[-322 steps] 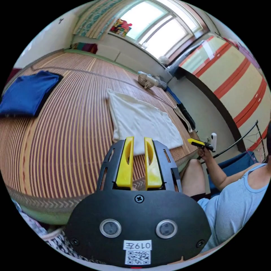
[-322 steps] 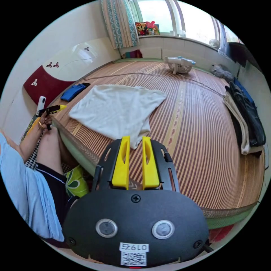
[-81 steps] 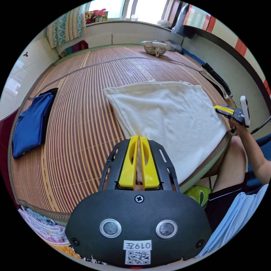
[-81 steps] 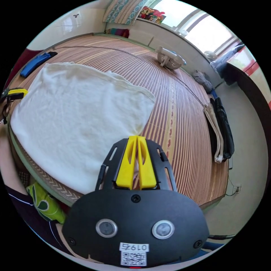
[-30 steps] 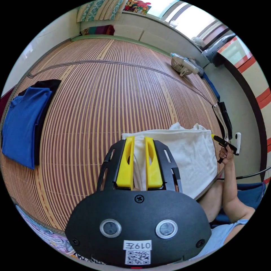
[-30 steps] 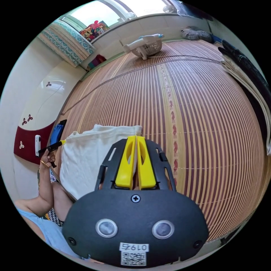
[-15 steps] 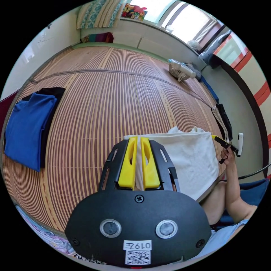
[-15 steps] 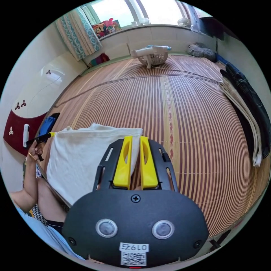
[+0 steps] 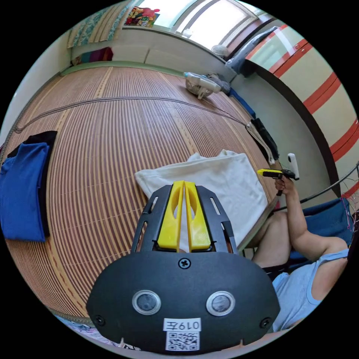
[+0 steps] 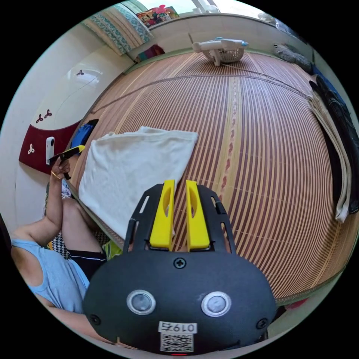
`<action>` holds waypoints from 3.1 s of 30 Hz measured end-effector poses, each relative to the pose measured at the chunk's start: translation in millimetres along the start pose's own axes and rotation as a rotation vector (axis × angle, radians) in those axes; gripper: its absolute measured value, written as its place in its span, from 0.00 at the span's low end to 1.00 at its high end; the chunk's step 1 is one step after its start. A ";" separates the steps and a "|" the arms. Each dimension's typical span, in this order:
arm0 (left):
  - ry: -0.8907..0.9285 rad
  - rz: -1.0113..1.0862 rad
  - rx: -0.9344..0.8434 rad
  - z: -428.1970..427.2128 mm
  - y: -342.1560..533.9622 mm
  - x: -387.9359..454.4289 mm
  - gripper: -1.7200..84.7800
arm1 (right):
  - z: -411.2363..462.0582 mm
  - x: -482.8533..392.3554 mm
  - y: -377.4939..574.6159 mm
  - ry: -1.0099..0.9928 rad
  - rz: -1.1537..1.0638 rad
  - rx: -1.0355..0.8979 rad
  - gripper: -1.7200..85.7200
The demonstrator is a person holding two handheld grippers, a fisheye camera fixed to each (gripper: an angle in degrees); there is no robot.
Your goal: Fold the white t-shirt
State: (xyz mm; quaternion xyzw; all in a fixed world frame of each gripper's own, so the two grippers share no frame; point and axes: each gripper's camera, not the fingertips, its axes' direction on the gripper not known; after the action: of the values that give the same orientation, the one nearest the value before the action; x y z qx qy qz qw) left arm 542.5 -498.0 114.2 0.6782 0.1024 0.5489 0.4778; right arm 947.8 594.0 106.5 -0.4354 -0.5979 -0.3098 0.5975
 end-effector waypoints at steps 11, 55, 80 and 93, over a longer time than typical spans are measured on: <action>-0.095 0.008 -0.116 10.6 20.4 15.7 0.03 | -11.8 20.5 1.2 -0.130 0.013 -0.070 0.08; -0.048 -0.018 -0.265 -7.5 81.3 -24.8 0.03 | -25.2 1.2 -18.1 -0.033 0.009 -0.119 0.01; 0.019 -0.044 -0.212 -52.9 98.8 -52.2 0.03 | -26.4 -0.5 -2.7 -0.030 0.000 -0.103 0.01; -0.002 -0.014 -0.275 -45.3 101.9 -46.3 0.03 | -26.0 3.8 7.5 -0.083 0.003 -0.093 0.08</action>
State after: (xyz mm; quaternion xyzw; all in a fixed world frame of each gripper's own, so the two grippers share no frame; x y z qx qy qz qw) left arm 447.6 -557.6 159.2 0.6063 0.0307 0.5535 0.5701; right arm 966.4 574.6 111.5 -0.4757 -0.6065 -0.3181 0.5520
